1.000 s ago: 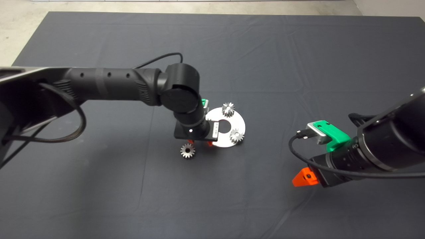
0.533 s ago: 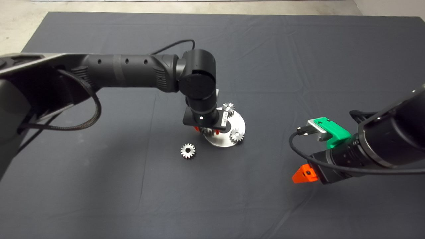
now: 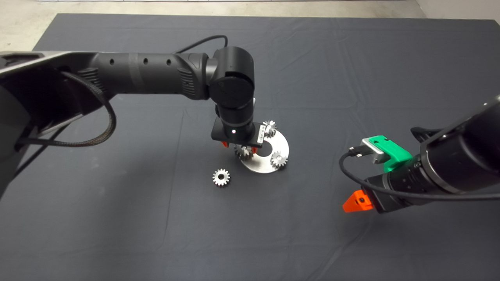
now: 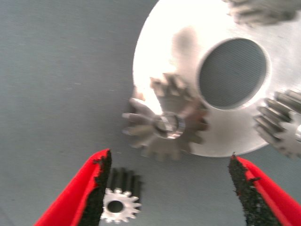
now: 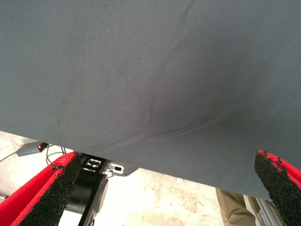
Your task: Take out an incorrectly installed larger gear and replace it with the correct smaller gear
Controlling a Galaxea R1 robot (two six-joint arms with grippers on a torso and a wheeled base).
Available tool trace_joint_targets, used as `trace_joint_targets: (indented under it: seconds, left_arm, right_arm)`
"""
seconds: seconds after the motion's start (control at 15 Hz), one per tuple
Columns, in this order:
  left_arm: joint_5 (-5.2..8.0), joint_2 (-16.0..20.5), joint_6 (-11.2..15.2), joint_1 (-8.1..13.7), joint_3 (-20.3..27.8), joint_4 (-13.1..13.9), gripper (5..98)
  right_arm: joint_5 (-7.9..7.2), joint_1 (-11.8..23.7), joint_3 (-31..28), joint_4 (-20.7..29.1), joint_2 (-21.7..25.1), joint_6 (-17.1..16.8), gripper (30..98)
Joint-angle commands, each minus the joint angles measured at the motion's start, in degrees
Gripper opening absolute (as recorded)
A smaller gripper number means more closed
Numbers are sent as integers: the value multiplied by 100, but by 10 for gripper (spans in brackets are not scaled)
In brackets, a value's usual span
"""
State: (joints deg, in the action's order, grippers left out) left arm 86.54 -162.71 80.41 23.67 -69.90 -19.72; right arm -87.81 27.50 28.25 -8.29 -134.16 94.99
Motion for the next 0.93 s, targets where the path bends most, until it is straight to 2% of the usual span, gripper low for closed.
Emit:
trace_joint_targets:
  seconds: [0.0, 0.13, 0.47, 0.87]
  left_arm:
    - [21, -91, -25, 76, 13, 56, 630]
    - [21, -119, -17, 67, 13, 48, 641]
    - [29, -131, -16, 67, 22, 39, 735]
    - [3, -100, 37, 32, 31, -11, 779]
  right_arm:
    - [-174, 124, -14, -15, -10, 11, 977]
    - [-175, 133, -14, 20, -1, 9, 977]
    - [-166, 133, -11, 20, -10, 11, 977]
    - [-175, 133, -14, 20, -10, 11, 977]
